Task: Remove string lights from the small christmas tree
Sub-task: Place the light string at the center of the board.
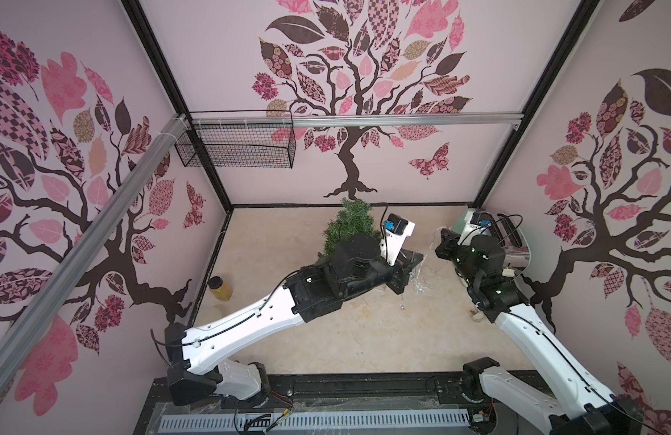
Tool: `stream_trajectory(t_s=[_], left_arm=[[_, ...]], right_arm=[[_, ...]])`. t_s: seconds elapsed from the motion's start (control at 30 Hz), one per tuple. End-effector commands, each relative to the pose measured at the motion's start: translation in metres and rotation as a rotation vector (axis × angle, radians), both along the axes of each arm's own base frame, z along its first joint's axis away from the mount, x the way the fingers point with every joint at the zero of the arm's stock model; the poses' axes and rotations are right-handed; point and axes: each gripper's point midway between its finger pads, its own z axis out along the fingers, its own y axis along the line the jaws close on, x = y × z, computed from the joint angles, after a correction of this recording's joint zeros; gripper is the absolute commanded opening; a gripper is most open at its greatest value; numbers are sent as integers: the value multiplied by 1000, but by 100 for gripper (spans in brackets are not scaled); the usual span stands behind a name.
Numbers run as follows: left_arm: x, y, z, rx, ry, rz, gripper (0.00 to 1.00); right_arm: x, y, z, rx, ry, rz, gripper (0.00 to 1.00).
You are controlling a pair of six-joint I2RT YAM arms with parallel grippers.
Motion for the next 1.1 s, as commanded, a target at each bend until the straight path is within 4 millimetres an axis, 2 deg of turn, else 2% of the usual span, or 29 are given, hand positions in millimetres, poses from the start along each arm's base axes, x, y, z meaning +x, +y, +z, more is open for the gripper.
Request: stream_trajectory(t_s=[0.0, 0.17, 0.37, 0.4, 0.47, 0.5, 0.57, 0.6, 0.67, 0.8, 0.83, 0.93, 1.0, 1.07], left_arm=[[16, -8, -26, 17, 8, 88, 0], [27, -31, -102, 147, 118, 128, 0], [35, -35, -172, 295, 215, 194, 0], [34, -35, -183, 319, 231, 196, 0], [35, -35, -200, 361, 263, 211, 0], [35, -34, -204, 376, 271, 217, 7], [34, -33, -210, 399, 285, 221, 28], [34, -32, -211, 408, 288, 221, 33], [32, -30, -213, 431, 306, 224, 39], [20, -27, -217, 474, 344, 203, 44], [18, -24, -217, 482, 348, 202, 45], [9, -19, -210, 470, 359, 189, 49], [2, -18, -196, 443, 344, 176, 53], [-5, -19, -174, 404, 301, 161, 84]], right_arm=[[-14, 11, -15, 96, 79, 45, 0], [-32, 29, -79, 135, 233, 93, 0], [-49, 42, -146, 174, 416, 130, 0], [-52, 43, -154, 183, 438, 133, 3], [-59, 43, -171, 198, 484, 128, 17], [-61, 42, -177, 203, 497, 121, 26], [-64, 40, -183, 212, 513, 110, 47], [-65, 40, -184, 216, 518, 107, 53], [-65, 39, -184, 218, 525, 97, 63], [-65, 36, -180, 208, 529, 81, 74], [-65, 35, -179, 206, 532, 73, 83], [-65, 32, -174, 202, 519, 58, 94], [-63, 31, -166, 204, 493, 55, 96], [-60, 29, -154, 208, 458, 49, 99]])
